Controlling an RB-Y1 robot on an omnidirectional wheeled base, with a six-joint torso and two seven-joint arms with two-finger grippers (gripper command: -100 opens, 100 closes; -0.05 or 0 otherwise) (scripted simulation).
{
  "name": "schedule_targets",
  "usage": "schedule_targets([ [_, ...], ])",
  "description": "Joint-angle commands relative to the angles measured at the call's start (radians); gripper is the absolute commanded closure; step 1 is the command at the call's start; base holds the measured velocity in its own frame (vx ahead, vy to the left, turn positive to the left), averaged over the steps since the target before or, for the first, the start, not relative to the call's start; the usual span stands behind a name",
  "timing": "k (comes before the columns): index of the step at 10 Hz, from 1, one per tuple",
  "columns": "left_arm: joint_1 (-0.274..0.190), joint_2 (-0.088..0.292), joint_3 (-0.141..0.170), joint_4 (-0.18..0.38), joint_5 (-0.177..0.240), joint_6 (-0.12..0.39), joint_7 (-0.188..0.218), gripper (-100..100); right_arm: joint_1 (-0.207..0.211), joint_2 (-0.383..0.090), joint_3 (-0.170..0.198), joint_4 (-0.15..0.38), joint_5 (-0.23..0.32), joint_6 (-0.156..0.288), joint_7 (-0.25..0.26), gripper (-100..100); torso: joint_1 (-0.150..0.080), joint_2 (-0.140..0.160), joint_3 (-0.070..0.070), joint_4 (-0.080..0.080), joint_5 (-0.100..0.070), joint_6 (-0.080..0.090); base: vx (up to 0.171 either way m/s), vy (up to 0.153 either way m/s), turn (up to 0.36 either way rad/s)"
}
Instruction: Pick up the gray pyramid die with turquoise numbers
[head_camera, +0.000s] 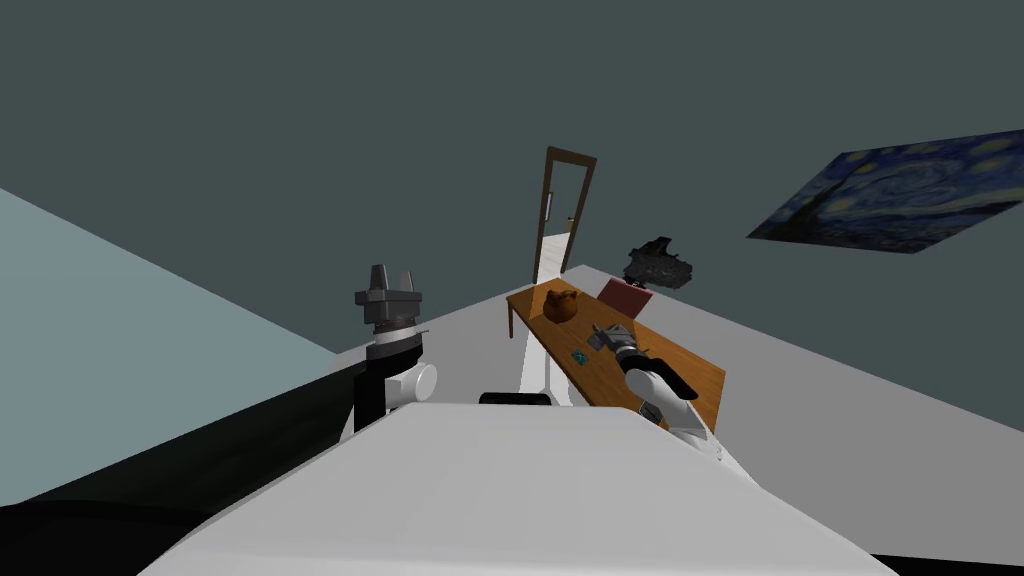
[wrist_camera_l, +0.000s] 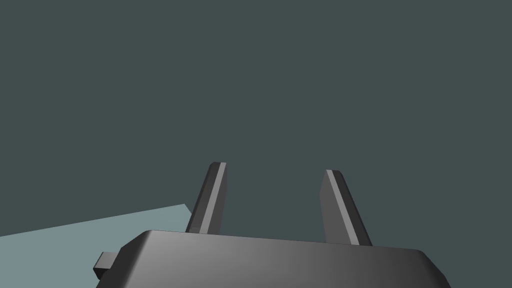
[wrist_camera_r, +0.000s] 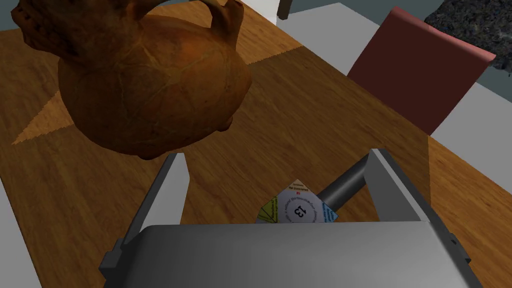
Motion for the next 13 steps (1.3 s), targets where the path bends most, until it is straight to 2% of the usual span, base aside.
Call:
schedule_targets([
  [1,0.0,0.0,0.0,0.0,0.0,0.0,0.0,0,-0.018,-0.002,0.001,0.045,-0.046,0.03,-0.05,-100,0.0,0.0,0.0,0.0,0.0,0.0,0.014,0.005,-0.06],
  [2,0.0,0.0,0.0,0.0,0.0,0.0,0.0,0,-0.018,-0.002,0.001,0.045,-0.046,0.03,-0.064,-100,0.0,0.0,0.0,0.0,0.0,0.0,0.011,0.004,-0.029],
  [3,0.0,0.0,0.0,0.0,0.0,0.0,0.0,0,-0.035,-0.003,0.003,0.085,-0.086,0.055,-0.099,-100,0.0,0.0,0.0,0.0,0.0,0.0,0.011,0.001,-0.063],
  [4,0.0,0.0,0.0,0.0,0.0,0.0,0.0,0,-0.035,-0.003,0.003,0.085,-0.086,0.055,-0.113,-100,0.0,0.0,0.0,0.0,0.0,0.0,0.007,0.001,-0.028],
  [5,0.0,0.0,0.0,0.0,0.0,0.0,0.0,0,-0.052,-0.005,0.006,0.121,-0.125,0.08,-0.149,-100,0.0,0.001,0.0,0.0,0.0,0.0,0.004,-0.002,-0.063],
  [6,0.0,0.0,0.0,0.0,0.0,0.0,0.0,0,-0.052,-0.005,0.006,0.124,-0.125,0.08,-0.161,-100,-0.001,0.001,0.0,0.0,0.0,0.0,0.003,0.0,-0.03],
  [7,0.0,0.0,0.0,0.0,0.0,0.0,0.0,0,-0.068,-0.006,0.009,0.164,-0.164,0.103,-0.196,-100,-0.001,0.001,0.0,0.0,0.0,0.0,0.001,-0.005,-0.07],
  [8,0.0,0.0,0.0,0.0,0.0,0.0,0.0,0,-0.068,-0.006,0.009,0.164,-0.164,0.103,-0.207,-100,-0.001,0.001,0.001,0.0,0.0,0.0,-0.001,-0.003,-0.032],
  [9,0.0,0.0,0.0,0.0,0.0,0.0,0.0,0,-0.085,-0.007,0.013,0.202,-0.199,0.126,-0.248,-100,-0.001,0.001,0.001,0.0,0.0,0.0,-0.003,-0.006,-0.059],
  [10,0.0,0.0,0.0,0.0,0.0,0.0,0.0,0,-0.085,-0.007,0.013,0.202,-0.201,0.126,-0.251,-100,-0.001,0.001,0.001,0.0,0.0,0.0,-0.003,-0.005,-0.036],
  [11,0.0,0.0,0.0,0.0,0.0,0.0,0.0,0,-0.101,-0.008,0.018,0.24,-0.237,0.148,-0.287,-100,-0.001,0.001,0.001,0.0,0.0,0.0,-0.004,-0.007,-0.076],
  [12,0.0,0.0,0.0,0.0,0.0,0.0,0.0,0,-0.101,-0.008,0.018,0.24,-0.237,0.148,-0.294,-100,-0.001,0.001,0.001,0.0,0.0,0.0,-0.005,-0.005,-0.03],
  [13,0.0,0.0,0.0,0.0,0.0,0.0,0.0,0,-0.117,-0.009,0.023,0.277,-0.271,0.169,-0.332,-100,-0.001,0.001,0.001,0.0,0.0,0.0,-0.007,-0.006,-0.054],
])
